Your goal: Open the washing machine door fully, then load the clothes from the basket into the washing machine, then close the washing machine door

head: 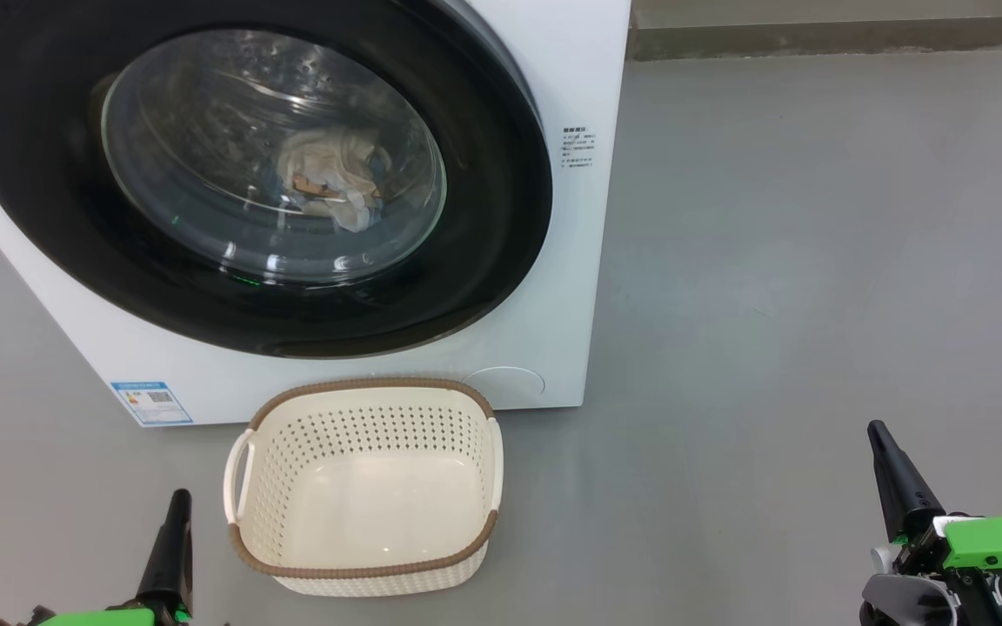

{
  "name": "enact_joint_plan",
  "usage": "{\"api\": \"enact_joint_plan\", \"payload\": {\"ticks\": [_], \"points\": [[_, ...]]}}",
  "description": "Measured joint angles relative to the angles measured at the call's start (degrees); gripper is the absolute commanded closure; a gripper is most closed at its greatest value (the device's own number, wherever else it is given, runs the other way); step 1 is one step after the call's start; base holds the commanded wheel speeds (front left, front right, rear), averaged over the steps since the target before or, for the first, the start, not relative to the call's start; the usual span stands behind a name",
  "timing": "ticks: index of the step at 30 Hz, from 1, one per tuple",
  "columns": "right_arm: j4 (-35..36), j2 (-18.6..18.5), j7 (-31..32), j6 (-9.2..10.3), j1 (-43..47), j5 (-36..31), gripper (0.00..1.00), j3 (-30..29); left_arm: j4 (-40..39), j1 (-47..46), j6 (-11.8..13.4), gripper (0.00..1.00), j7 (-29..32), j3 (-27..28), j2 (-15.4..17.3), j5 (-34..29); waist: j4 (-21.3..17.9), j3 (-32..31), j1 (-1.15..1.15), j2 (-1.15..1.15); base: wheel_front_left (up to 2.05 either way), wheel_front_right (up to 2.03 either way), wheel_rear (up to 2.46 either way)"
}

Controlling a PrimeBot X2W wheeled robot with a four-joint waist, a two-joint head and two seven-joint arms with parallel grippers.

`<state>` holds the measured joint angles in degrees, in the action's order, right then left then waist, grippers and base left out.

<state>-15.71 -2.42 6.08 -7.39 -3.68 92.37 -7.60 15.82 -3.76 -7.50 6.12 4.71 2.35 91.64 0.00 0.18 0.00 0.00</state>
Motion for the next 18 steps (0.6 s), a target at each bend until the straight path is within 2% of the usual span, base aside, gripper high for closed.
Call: {"api": "enact_joint_plan", "payload": {"ticks": [18], "points": [[0.0,0.0,0.2,0.0,0.0,0.0,1.0,0.0,0.0,0.0,0.0,1.0,0.0,0.0,0.0,0.0,0.0,0.0,0.0,0.0,0.0,0.0,0.0]]}}
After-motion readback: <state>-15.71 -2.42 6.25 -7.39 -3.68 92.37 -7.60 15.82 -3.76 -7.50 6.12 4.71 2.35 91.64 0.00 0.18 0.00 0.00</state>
